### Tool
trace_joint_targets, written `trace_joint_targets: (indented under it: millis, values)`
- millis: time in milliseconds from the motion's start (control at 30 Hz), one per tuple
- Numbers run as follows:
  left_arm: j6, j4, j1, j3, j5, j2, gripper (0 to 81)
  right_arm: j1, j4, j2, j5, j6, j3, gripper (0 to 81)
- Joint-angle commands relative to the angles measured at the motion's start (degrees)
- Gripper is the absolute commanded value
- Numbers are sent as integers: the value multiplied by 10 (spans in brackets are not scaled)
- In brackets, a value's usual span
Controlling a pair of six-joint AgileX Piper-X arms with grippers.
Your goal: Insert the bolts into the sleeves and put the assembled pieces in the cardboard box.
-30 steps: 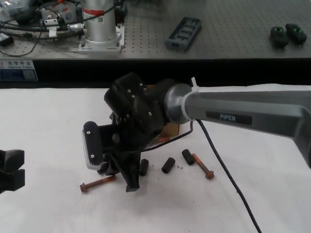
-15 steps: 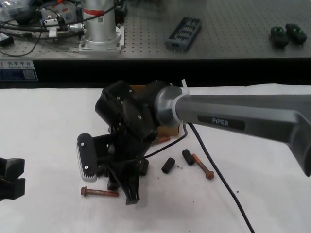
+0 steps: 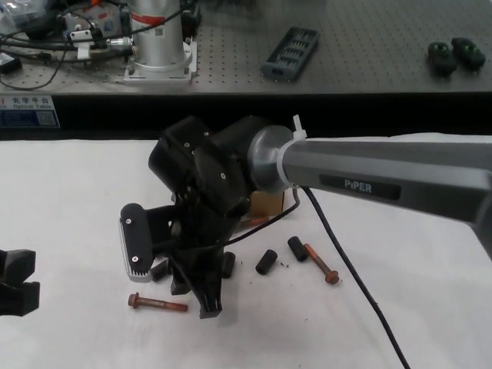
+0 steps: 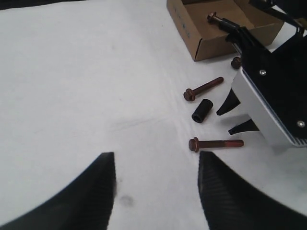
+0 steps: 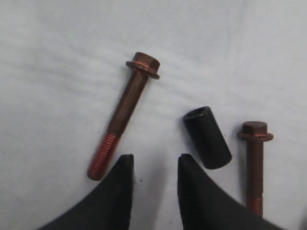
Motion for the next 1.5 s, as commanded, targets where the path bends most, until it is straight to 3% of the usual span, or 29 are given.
trace_joint_targets:
  millis: [0,267,733,900,1133,1467]
  values:
    - [9,-4,2,-5,-6,-4,381,0,14,-13,-5,7,0,244]
    - [-4,-12,2,-5,8,-4,434,18,6,-13,-46,39,0,244]
    - [-4,1,2,-5,9,-26,435,15,-30,4,-92,81,0,244]
    - [-4,20,2,-5,9,-37,435,4,-32,18,-121,131,1,240]
    - [-4,36,2,-5,9,-40,435,2,-26,24,-121,140,1,240]
    - [-10,40,2,-10,9,-40,435,2,31,34,-113,226,3,240]
